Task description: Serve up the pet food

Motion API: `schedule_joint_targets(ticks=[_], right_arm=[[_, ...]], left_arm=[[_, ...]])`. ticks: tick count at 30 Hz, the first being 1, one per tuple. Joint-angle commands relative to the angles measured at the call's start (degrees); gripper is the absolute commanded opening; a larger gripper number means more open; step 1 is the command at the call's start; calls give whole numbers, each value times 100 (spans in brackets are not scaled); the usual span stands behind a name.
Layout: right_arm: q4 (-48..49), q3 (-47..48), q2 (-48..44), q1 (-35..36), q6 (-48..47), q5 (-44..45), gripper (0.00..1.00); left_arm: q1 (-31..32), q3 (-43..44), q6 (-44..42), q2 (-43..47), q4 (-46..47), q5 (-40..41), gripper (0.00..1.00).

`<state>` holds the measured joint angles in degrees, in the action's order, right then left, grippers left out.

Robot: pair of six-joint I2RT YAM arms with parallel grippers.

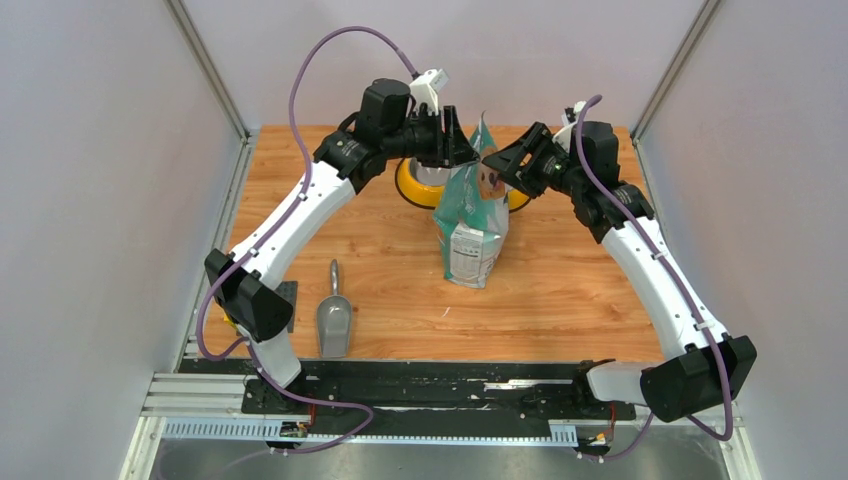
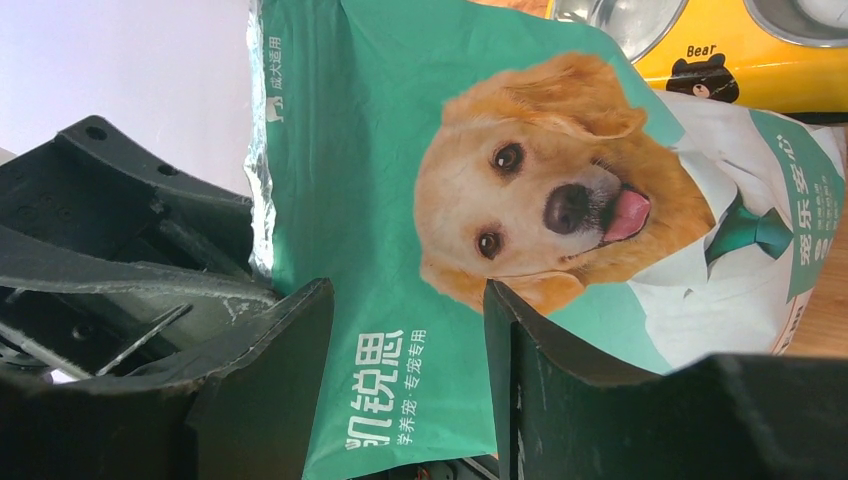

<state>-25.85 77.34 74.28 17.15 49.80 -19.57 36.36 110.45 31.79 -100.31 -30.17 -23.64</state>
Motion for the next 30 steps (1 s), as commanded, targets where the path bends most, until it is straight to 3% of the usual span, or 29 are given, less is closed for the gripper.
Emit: schedule_joint_targets(ticks=[1,4,16,22,30], right_arm=[[200,227,-25,40,-78,75,56],[195,229,-30,36,-79,85,56],[189,143,-69,34,-75,94,56],[198,131,-129,40,-96,59,59],[206,102,-184,35,-110,60,61]], left_arm=[[23,280,-193,74,-145,200,57],[21,318,-175,158,-60,259,64],[20,306,4,172,211,499,61],[21,209,90,319,542,500,68],[21,49,133,342,593,482,49]])
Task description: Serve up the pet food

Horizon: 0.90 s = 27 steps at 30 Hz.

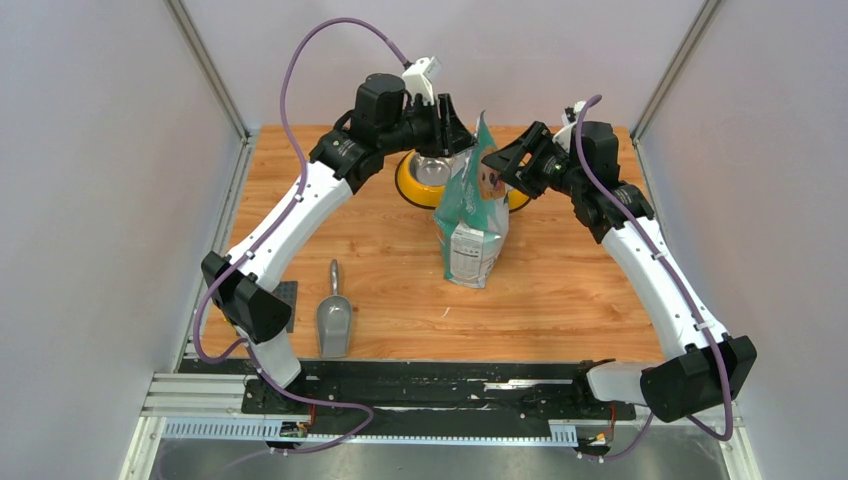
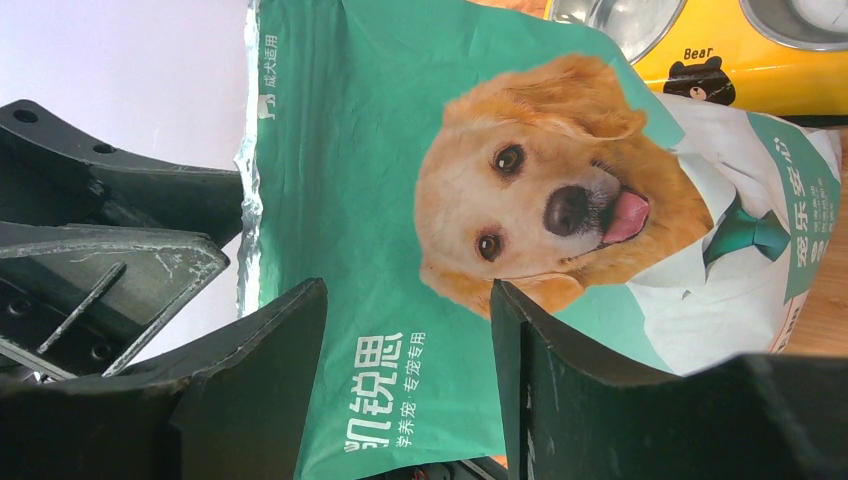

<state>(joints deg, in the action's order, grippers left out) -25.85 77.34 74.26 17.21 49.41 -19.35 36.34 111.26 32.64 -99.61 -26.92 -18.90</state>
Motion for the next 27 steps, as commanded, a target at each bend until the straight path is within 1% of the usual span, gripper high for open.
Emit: schedule_joint_targets(ticks=[1,9,13,14,17,19,21,22,23,27], right_arm=[[206,96,-183,34,-66,29,61],[229,104,-182,31,-49,-24,61],[254,98,-206,31,-33,-62,61],[259,109,-210,30,-35,-80,61],[300,144,-232,28,-21,-118,61],[355,177,-272,30,3,-172,61],[429,212,-296,29,49,-234,61],[486,227,-304,33,72,-274,61],[562,227,-311,33,106,-341,61],[911,212,-241,28,287,-555,61]], left_arm=[[23,-36,47,265,257,-16,47],[23,-2,9,133,51,63,40],[29,-8,15,126,42,83,33],[26,-8,21,126,34,71,30],[23,0,22,122,22,18,26],[23,1,23,118,13,-54,22],[28,7,23,103,-7,-122,15],[25,5,36,102,-22,-160,8],[25,-2,38,107,-28,-177,4],[25,-27,164,130,5,-329,1]])
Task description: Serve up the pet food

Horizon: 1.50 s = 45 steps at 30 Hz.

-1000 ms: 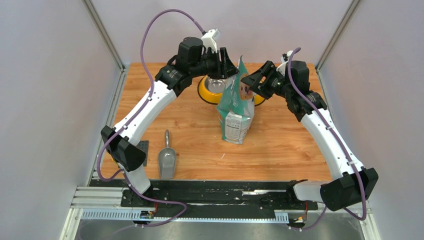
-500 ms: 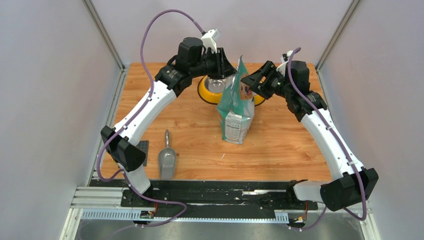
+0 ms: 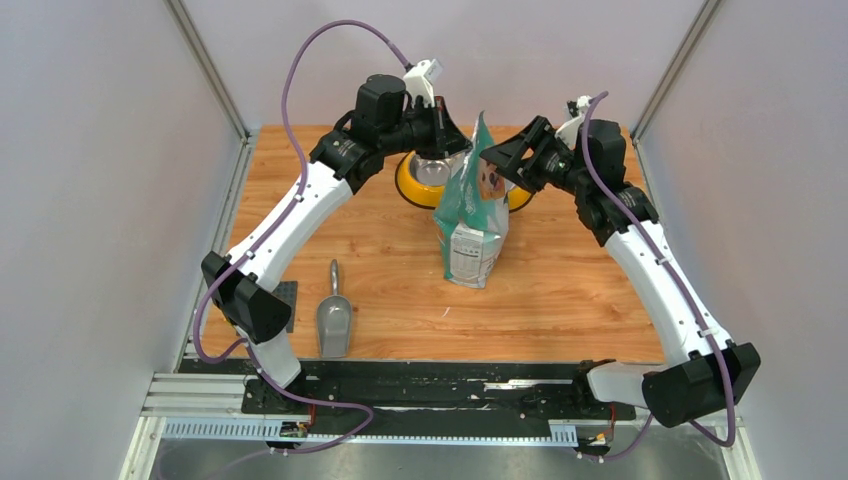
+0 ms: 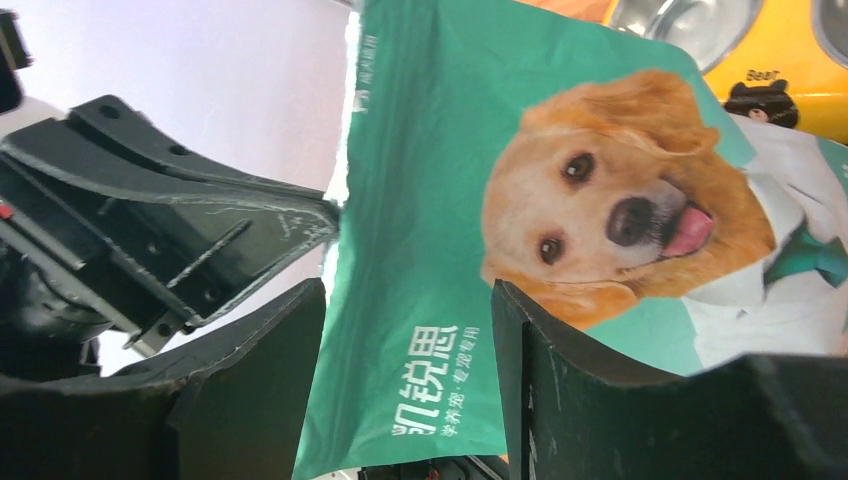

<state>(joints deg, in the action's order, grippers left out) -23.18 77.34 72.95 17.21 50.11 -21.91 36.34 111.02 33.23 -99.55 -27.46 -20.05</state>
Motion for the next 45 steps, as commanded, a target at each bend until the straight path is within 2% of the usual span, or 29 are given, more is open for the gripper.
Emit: schedule_joint_targets(ticks=[1,6,13,18,26,30,32,33,34,35,39,42,44,45], right_arm=[[701,218,-59,34,277,-338,61],[875,273,218,36,506,-407,57],[1073,222,292,29,533,-74,43],[1070,226,431,34,458,-106,29],[896,288,603,28,241,-72,28],[881,281,578,29,222,-59,14],[883,295,572,29,190,-50,8],[883,297,571,28,173,-42,6],[897,307,571,34,159,-41,4],[909,314,571,30,151,-46,3],[1028,320,571,31,124,-153,2],[1109,328,580,29,137,-287,13],[1130,321,572,35,182,-319,24],[1139,325,559,35,205,-322,26]], left_arm=[[24,-11,155,132,80,-259,0],[25,-111,273,190,152,-306,0],[15,-528,481,422,494,-370,0],[8,-793,533,564,642,-263,0],[-8,-712,518,577,596,-252,0],[-24,-693,453,589,558,-287,0],[-30,-700,407,605,542,-297,14],[-30,-715,360,608,539,-299,27],[-26,-718,329,618,517,-298,34],[-28,-724,262,624,449,-276,45],[-30,-755,79,661,279,-196,56],[-29,-746,41,633,248,-325,60],[-28,-723,60,597,220,-400,59],[-29,-714,74,580,218,-433,58]])
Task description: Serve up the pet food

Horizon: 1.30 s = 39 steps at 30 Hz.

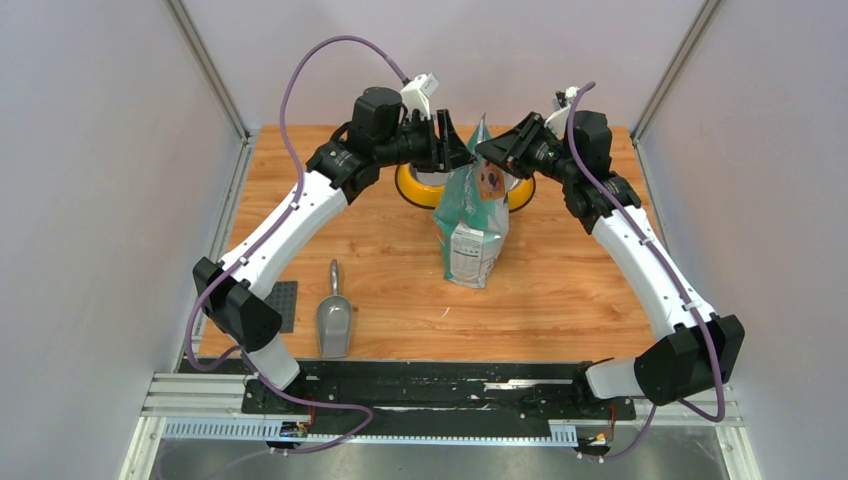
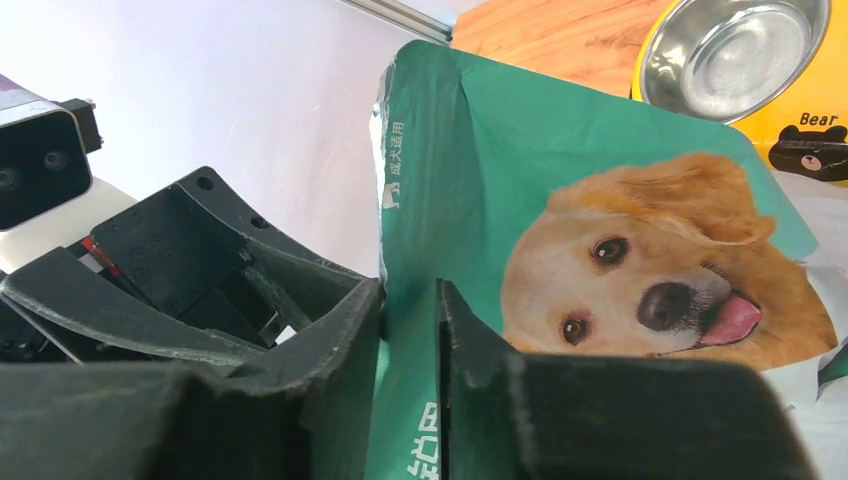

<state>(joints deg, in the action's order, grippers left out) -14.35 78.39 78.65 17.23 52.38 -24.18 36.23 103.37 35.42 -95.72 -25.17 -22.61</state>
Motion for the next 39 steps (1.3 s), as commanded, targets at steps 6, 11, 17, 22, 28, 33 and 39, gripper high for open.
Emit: schedule_joint_targets(ticks=[6,11,17,22,28,33,39], right_arm=[[266,171,-111,20,91,-2,27],[262,95,-244,24,131,71,27],[236,19,-403,24,70,170,27],[89,40,-347,23,-16,236,27],[-205,287,-112,18,-152,256,31],[-265,380,-51,20,-208,295,30],[-378,398,3,22,-204,336,28]], left_arm=[[-18,175,-94,106,-32,-234,49],[-26,285,-84,27,-56,-263,43],[-28,313,-62,-28,-72,-298,31],[-28,319,34,-21,-21,-363,30],[-35,331,131,-17,47,-432,36],[-37,330,154,-33,57,-458,40],[-65,360,208,-39,95,-452,46]])
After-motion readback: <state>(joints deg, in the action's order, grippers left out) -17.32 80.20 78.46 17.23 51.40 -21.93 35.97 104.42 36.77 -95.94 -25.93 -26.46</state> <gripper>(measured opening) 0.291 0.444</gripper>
